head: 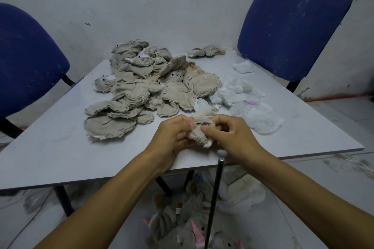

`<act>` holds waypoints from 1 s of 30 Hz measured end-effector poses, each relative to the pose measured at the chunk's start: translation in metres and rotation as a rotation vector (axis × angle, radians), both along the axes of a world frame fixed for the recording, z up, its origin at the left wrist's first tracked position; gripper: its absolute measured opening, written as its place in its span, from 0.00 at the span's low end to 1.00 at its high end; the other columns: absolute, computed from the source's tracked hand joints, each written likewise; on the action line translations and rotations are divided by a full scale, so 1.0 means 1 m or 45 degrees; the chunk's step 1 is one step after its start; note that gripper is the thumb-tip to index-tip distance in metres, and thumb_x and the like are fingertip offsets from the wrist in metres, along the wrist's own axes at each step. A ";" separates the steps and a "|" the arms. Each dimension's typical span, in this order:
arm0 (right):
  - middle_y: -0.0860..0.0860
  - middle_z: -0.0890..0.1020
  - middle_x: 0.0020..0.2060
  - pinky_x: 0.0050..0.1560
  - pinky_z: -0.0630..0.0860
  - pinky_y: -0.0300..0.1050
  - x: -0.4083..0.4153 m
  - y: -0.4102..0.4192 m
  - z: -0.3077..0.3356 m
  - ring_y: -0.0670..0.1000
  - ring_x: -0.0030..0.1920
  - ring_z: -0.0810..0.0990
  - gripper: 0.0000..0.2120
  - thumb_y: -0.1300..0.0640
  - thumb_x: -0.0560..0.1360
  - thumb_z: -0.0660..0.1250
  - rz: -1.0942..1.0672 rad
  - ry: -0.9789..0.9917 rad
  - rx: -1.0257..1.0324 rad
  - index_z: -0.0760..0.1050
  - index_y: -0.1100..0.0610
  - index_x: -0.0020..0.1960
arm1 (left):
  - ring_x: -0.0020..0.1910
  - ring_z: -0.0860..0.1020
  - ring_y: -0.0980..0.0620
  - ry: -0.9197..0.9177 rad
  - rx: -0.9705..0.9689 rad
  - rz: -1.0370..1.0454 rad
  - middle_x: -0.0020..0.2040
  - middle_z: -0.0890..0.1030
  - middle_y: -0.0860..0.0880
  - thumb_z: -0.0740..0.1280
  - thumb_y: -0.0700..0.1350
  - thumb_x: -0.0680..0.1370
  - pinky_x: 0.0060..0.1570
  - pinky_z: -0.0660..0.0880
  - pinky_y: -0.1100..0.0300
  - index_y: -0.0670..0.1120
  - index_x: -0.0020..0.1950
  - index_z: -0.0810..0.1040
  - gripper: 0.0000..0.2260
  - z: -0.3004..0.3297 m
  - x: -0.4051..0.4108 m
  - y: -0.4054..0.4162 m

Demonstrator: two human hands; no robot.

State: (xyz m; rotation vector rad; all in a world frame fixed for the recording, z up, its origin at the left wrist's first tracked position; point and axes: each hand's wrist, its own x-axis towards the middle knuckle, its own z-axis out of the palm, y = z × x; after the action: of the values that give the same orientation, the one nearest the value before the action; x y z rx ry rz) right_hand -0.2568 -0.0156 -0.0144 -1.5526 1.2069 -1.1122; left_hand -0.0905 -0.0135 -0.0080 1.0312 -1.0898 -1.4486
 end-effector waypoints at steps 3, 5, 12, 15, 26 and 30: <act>0.46 0.73 0.25 0.30 0.67 0.42 0.003 -0.001 -0.001 0.47 0.28 0.71 0.10 0.55 0.71 0.75 -0.080 0.000 0.019 0.77 0.55 0.35 | 0.33 0.79 0.54 -0.098 -0.107 -0.014 0.33 0.78 0.49 0.65 0.32 0.77 0.34 0.76 0.65 0.48 0.34 0.80 0.15 -0.005 0.000 0.002; 0.45 0.73 0.24 0.31 0.68 0.43 0.005 -0.002 -0.003 0.46 0.27 0.71 0.09 0.56 0.71 0.74 -0.129 0.021 0.010 0.78 0.55 0.34 | 0.36 0.80 0.51 -0.131 -0.159 -0.007 0.36 0.79 0.47 0.68 0.34 0.76 0.37 0.78 0.62 0.47 0.35 0.81 0.12 -0.007 -0.001 0.004; 0.52 0.82 0.28 0.31 0.78 0.42 0.008 -0.011 0.002 0.50 0.30 0.81 0.11 0.60 0.75 0.69 -0.074 -0.196 0.194 0.80 0.58 0.34 | 0.37 0.83 0.47 0.036 -0.016 -0.091 0.40 0.79 0.43 0.75 0.32 0.64 0.39 0.80 0.61 0.39 0.43 0.80 0.11 -0.001 0.007 0.006; 0.50 0.81 0.29 0.30 0.77 0.38 0.007 -0.012 0.002 0.46 0.30 0.80 0.13 0.58 0.78 0.67 0.051 -0.267 0.259 0.81 0.56 0.35 | 0.33 0.82 0.50 0.074 0.052 -0.035 0.35 0.81 0.43 0.70 0.29 0.69 0.35 0.80 0.63 0.40 0.37 0.80 0.07 0.003 0.004 0.004; 0.64 0.82 0.37 0.43 0.82 0.61 0.001 -0.003 -0.002 0.63 0.36 0.83 0.10 0.55 0.73 0.74 0.043 -0.082 -0.025 0.79 0.62 0.41 | 0.33 0.80 0.49 0.114 0.125 -0.061 0.36 0.77 0.42 0.65 0.29 0.72 0.35 0.80 0.62 0.40 0.42 0.76 0.07 0.006 0.003 0.001; 0.56 0.79 0.29 0.39 0.79 0.56 0.009 -0.001 -0.002 0.60 0.35 0.84 0.13 0.48 0.68 0.72 -0.116 0.000 -0.065 0.77 0.58 0.36 | 0.33 0.81 0.50 0.130 0.149 -0.048 0.34 0.79 0.43 0.66 0.34 0.73 0.35 0.79 0.62 0.43 0.35 0.78 0.08 0.006 0.006 0.001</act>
State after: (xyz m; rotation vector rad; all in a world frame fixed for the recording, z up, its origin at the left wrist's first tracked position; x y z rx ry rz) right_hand -0.2480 -0.0170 -0.0167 -1.5492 1.2685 -1.2104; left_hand -0.0841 -0.0128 -0.0017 1.0107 -0.9652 -1.5931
